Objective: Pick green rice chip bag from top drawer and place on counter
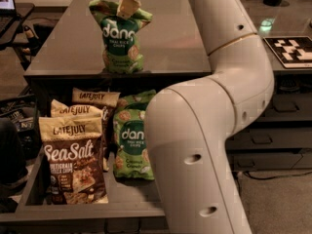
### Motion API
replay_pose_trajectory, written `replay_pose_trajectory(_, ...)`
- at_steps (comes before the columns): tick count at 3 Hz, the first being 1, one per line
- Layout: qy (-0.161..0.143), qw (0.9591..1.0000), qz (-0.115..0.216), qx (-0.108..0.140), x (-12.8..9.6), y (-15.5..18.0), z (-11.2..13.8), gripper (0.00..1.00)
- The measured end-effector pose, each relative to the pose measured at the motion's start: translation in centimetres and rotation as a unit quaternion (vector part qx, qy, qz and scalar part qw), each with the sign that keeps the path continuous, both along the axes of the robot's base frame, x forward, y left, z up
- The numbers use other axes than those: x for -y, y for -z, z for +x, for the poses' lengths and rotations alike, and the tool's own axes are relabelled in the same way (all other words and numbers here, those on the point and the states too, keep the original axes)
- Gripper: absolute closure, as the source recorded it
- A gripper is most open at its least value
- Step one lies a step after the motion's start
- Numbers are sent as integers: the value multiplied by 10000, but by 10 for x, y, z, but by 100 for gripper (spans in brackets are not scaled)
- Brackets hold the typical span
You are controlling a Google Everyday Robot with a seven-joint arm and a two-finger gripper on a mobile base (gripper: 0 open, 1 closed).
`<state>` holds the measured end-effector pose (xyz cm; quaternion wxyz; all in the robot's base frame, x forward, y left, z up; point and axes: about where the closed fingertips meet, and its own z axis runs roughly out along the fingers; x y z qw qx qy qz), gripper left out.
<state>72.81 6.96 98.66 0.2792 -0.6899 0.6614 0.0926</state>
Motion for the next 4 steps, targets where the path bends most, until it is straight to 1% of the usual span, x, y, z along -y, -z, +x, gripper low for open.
replay_pose_trajectory(1, 68, 9999, -70, 63, 2, 10, 13, 100)
replay_pose_trajectory(2, 108, 9995, -195, 206, 3, 11, 21, 100)
replay_pose_trajectory(3, 48, 9990, -307, 310, -3, 14, 26, 100)
replay_pose_trajectory(4, -3, 9978, -415, 509, -8, 5, 28, 100)
